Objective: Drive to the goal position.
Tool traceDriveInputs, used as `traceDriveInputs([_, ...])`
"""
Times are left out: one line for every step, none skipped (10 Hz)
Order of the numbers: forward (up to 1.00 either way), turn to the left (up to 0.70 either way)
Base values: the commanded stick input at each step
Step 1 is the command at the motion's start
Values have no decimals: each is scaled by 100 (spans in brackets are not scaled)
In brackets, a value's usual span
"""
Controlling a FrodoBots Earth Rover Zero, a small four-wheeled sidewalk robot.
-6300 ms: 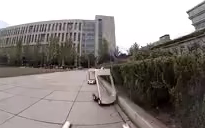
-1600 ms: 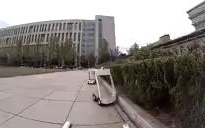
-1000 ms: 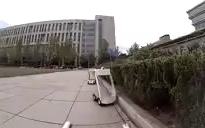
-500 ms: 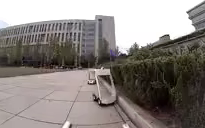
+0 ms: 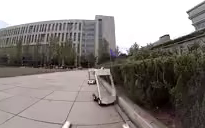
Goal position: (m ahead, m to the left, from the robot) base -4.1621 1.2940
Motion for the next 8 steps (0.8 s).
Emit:
traceDriveInputs([6,0])
traceDriveInputs([6,0])
traceDriveInputs([6,0])
traceDriveInputs([6,0])
traceDriveInputs([6,0])
traceDriveInputs([6,0])
traceDriveInputs([6,0])
traceDriveInputs([6,0])
